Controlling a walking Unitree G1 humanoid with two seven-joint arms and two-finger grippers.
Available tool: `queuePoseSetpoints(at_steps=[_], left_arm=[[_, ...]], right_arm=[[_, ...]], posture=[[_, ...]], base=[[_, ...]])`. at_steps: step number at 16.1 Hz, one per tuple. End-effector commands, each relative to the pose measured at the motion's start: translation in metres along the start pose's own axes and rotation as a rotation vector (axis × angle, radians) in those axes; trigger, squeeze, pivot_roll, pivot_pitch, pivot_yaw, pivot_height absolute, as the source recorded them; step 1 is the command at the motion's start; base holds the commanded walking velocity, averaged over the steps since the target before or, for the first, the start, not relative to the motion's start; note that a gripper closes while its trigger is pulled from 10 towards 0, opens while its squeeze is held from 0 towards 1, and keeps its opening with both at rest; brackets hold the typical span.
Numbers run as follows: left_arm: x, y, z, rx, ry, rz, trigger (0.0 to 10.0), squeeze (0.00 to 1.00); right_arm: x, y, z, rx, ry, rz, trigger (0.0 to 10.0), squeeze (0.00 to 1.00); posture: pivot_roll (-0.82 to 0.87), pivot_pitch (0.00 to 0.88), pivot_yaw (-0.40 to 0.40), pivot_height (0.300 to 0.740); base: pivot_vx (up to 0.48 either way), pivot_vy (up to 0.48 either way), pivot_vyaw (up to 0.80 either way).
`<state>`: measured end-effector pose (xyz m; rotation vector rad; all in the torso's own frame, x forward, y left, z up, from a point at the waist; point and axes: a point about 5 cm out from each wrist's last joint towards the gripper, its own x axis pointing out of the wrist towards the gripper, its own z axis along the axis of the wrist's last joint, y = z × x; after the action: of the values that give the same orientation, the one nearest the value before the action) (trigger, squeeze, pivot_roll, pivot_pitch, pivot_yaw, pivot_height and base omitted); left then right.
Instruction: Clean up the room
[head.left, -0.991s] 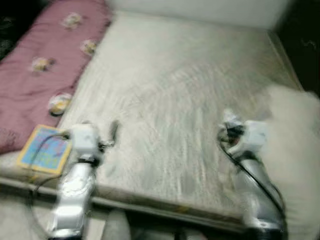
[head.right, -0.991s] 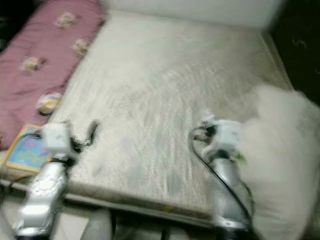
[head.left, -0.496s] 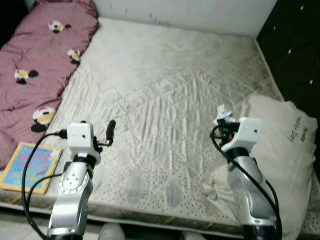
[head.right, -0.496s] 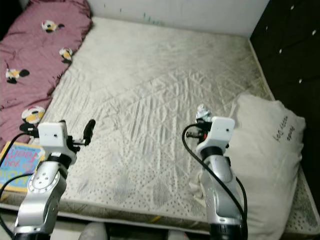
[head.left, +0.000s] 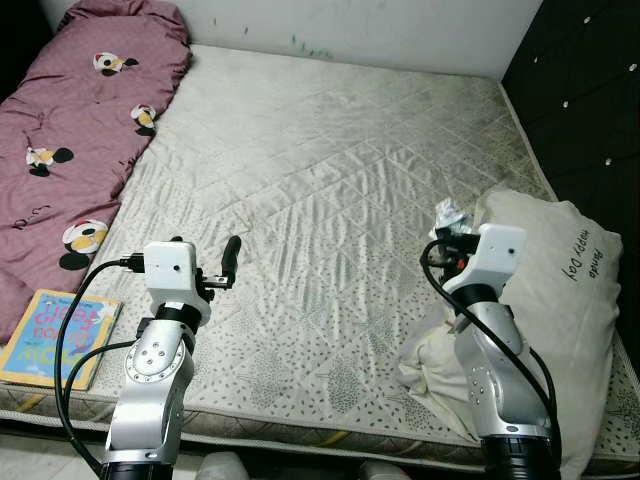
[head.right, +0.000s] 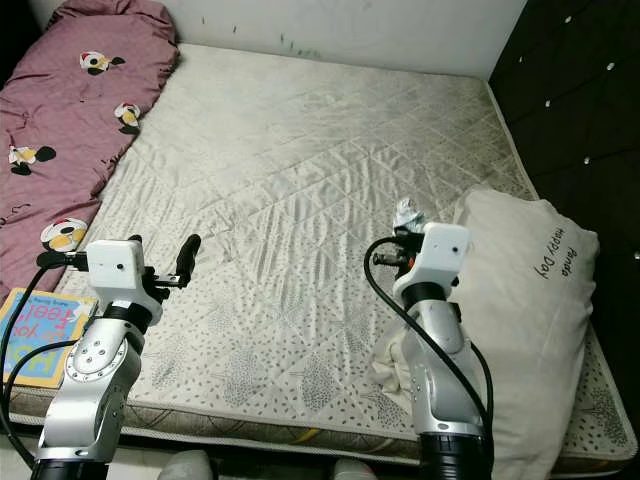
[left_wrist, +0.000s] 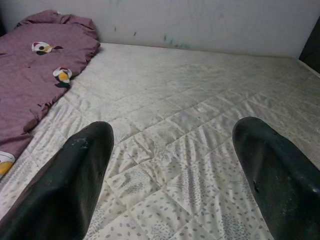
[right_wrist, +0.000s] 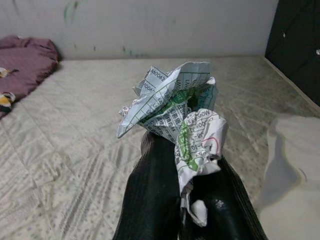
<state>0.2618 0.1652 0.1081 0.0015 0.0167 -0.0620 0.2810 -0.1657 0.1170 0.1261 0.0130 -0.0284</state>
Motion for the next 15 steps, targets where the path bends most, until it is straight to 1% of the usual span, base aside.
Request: queuePoseSetpoints(at_steps=[1,6,8,11,14,15], left_arm=[[0.0009,-0.0029,-0.0002,0.002,0.004,-0.017,10.0,0.0],[0.0004,-0.0046,-0.0007,-0.007,0.005,-0.03,10.0,0.0],[0.0001,-0.0048,-0.0006,-0.005,0.005,-0.029,10.0,0.0],[-0.0002,-0.0052,-0.0006,-0.004,0.006,-0.031,10.0,0.0],[-0.0001,-0.0057,-0.0017,-0.022,0.012,-0.033,10.0,0.0],[0.0002,-0.0058,-0.0018,-0.021,0.013,-0.033,10.0,0.0]], right_arm=[[-0.0012,-0.0013,-0.0016,-0.007,0.005,-0.009,10.0,0.0],[-0.0007,-0.0032,-0.0043,-0.004,0.016,-0.018,10.0,0.0],[-0.001,-0.0032,-0.0047,-0.002,0.019,-0.016,10.0,0.0],[-0.0009,-0.003,-0.0051,-0.004,0.02,-0.014,10.0,0.0],[-0.0008,-0.0032,-0.006,-0.006,0.024,-0.012,10.0,0.0],[-0.0006,-0.0032,-0.0061,-0.007,0.024,-0.011,10.0,0.0]], posture=[[0.01,0.062,-0.052,0.74],[0.01,0.063,-0.057,0.74],[0.01,0.063,-0.057,0.74],[0.01,0.064,-0.057,0.74],[0.01,0.06,-0.058,0.74],[0.01,0.06,-0.058,0.74]], base=[[0.0,0.0,0.0],[0.0,0.0,0.0],[0.0,0.0,-0.47],[0.0,0.0,0.0],[0.0,0.0,0.0],[0.0,0.36,0.0]])
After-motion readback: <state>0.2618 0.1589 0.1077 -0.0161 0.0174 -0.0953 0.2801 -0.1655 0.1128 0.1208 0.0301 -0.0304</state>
